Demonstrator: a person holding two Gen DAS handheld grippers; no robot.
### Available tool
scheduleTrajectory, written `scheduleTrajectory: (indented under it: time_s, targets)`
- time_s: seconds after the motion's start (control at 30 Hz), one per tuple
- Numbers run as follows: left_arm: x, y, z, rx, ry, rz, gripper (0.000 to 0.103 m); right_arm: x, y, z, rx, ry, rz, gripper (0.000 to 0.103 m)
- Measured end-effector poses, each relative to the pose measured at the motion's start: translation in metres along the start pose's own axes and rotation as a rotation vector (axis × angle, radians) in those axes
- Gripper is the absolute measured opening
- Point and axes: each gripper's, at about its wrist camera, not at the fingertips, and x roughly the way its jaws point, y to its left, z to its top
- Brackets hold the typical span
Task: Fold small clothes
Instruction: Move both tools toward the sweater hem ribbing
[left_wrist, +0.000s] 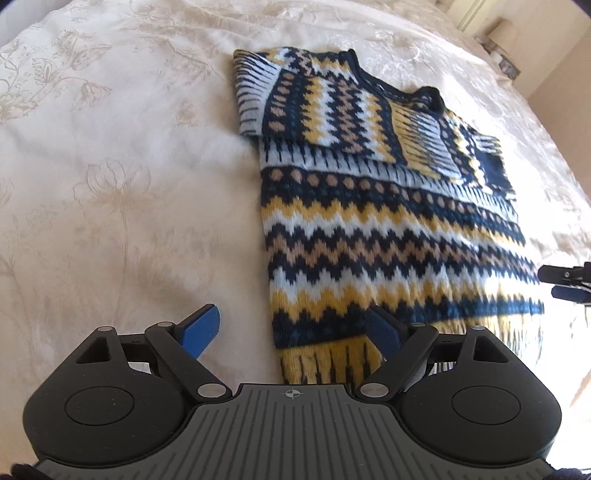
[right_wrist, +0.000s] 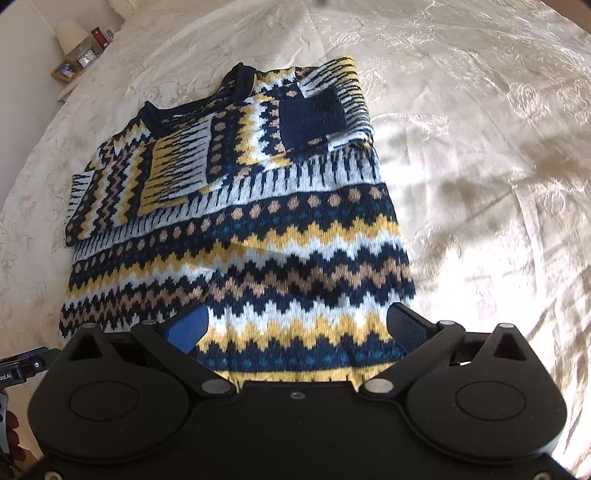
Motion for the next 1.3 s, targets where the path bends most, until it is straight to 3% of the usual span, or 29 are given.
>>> scheduleTrajectory:
  time_s: [0.27,0.73,1.0,1.3]
  targets:
    - [-0.011,-0.004,-0.049,0.020,0.029,-0.022,0.085,-0.017,-0.004,-0.053,0.003,0.032,0.008,0.102]
    - [-0.011,-0.045,-0.131,-0.002,0.034,0.030,0.086,-0.032,-0.037,-0.117,-0.082,0.069,0.080,0.102]
    - [-0.026,-0.055,-0.155,-0.032,-0.020,0.035,0.086,-0.034,-0.053,-0.136,-0.089,0.079,0.118,0.102]
    - [-0.028,-0.056,-0.156,-0.020,-0.045,0.028,0.085,-0.025,-0.063,-0.137,-0.044,0.075,0.156,0.102]
